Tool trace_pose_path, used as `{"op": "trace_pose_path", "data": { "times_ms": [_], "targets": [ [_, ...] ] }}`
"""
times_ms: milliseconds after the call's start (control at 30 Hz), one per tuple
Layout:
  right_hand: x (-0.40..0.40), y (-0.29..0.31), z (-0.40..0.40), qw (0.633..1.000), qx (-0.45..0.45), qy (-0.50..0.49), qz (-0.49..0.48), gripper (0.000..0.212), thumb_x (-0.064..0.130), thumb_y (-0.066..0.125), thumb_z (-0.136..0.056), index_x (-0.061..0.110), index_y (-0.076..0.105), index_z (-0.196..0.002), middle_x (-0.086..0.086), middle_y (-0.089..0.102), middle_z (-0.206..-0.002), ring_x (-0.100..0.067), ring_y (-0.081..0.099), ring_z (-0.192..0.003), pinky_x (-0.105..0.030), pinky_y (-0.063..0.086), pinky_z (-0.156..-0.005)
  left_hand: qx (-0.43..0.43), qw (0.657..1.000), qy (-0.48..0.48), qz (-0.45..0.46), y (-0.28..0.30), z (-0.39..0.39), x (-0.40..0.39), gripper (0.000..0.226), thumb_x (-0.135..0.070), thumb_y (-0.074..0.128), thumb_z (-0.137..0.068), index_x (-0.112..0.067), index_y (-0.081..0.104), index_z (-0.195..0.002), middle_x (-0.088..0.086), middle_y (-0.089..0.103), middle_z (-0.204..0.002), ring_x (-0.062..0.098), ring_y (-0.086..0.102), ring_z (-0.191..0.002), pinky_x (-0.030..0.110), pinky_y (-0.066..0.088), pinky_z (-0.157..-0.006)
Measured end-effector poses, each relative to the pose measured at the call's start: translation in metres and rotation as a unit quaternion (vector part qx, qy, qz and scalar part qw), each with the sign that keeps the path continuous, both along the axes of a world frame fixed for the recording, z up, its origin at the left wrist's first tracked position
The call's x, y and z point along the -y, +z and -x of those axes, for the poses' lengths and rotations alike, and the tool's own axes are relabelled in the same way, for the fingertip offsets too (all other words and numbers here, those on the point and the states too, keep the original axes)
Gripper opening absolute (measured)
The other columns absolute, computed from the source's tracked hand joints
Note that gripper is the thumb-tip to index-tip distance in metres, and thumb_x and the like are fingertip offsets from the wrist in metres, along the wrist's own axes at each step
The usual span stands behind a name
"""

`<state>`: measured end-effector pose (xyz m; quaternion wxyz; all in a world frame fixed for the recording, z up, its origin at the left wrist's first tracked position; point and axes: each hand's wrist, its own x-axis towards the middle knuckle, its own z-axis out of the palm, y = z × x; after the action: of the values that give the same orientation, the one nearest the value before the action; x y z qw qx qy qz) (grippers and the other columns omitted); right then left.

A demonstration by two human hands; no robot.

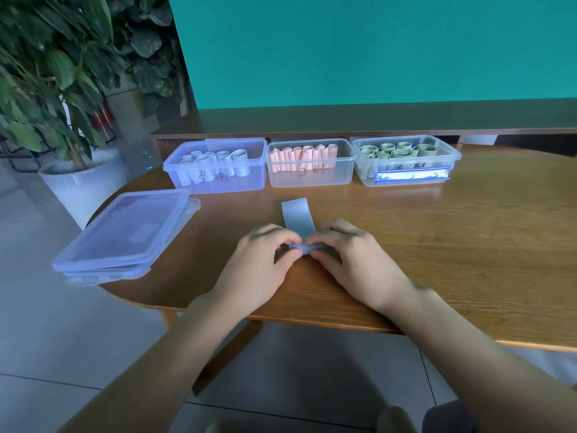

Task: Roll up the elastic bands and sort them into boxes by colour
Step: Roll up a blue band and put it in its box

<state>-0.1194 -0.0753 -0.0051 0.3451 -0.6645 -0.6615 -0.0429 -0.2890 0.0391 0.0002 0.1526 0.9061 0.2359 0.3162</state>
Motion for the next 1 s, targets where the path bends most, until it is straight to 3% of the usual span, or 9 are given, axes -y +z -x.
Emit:
{"op": "trace_pose_path", "data": {
  "times_ms": [167,433,633,733,900,1000],
  "targets": [
    [-0.008,-0.003,-0.005,1.000,-0.002,-0.015,0.017,0.024,0.021,0.068,-0.095,0.021,0.070,-0.119,0.004,0.064,-0.115,-0.021,0.062,-0.105,-0.042,0.054,-0.088,0.010,1.000,0.017,-0.018,-0.002,-0.004,-0.003,0.018,-0.027,0.068,-0.093,-0.023,0.073,-0.110,-0.011,0.062,-0.104,0.002,0.049,-0.089,0.023,0.045,-0.083],
    [-0.016,-0.006,-0.011,1.000,-0.003,-0.009,0.027,0.023,0.020,0.062,-0.099,0.022,0.070,-0.120,0.006,0.064,-0.115,-0.020,0.060,-0.108,-0.040,0.051,-0.092,-0.013,1.000,0.018,-0.003,0.000,-0.005,-0.001,0.020,-0.028,0.066,-0.094,-0.026,0.068,-0.114,-0.013,0.060,-0.112,0.008,0.056,-0.097,0.028,0.050,-0.083],
    [-0.011,-0.001,-0.007,1.000,-0.013,-0.025,0.004,0.023,0.014,0.069,-0.093,0.017,0.070,-0.116,0.012,0.060,-0.102,-0.006,0.055,-0.086,-0.029,0.051,-0.083,-0.008,0.999,0.030,-0.010,-0.002,-0.008,-0.004,0.015,-0.025,0.067,-0.094,-0.024,0.070,-0.109,-0.013,0.062,-0.108,0.006,0.055,-0.091,0.031,0.052,-0.081],
    [-0.012,-0.001,-0.007,0.999,-0.023,-0.028,0.009,0.018,0.018,0.068,-0.095,0.019,0.070,-0.113,0.015,0.058,-0.099,-0.006,0.055,-0.086,-0.027,0.049,-0.082,-0.010,0.999,0.035,-0.008,-0.002,-0.010,-0.006,0.015,-0.027,0.064,-0.096,-0.025,0.070,-0.110,-0.014,0.062,-0.108,0.006,0.055,-0.091,0.032,0.052,-0.082],
    [-0.012,-0.001,-0.007,0.998,-0.020,-0.044,0.047,0.029,0.027,0.061,-0.100,0.020,0.068,-0.127,0.001,0.055,-0.125,-0.017,0.061,-0.101,-0.033,0.052,-0.091,-0.022,0.999,0.036,-0.001,-0.001,-0.015,-0.008,0.023,-0.035,0.061,-0.097,-0.025,0.068,-0.116,-0.012,0.060,-0.112,0.010,0.057,-0.098,0.034,0.052,-0.084],
    [-0.011,0.000,-0.005,0.999,-0.001,-0.043,0.024,0.029,0.022,0.060,-0.100,0.021,0.068,-0.128,-0.001,0.053,-0.128,-0.022,0.060,-0.111,-0.037,0.053,-0.093,-0.030,0.999,0.037,0.001,-0.001,-0.017,-0.012,0.023,-0.034,0.060,-0.098,-0.025,0.068,-0.118,-0.010,0.059,-0.112,0.012,0.057,-0.102,0.036,0.052,-0.085]
  ]
}}
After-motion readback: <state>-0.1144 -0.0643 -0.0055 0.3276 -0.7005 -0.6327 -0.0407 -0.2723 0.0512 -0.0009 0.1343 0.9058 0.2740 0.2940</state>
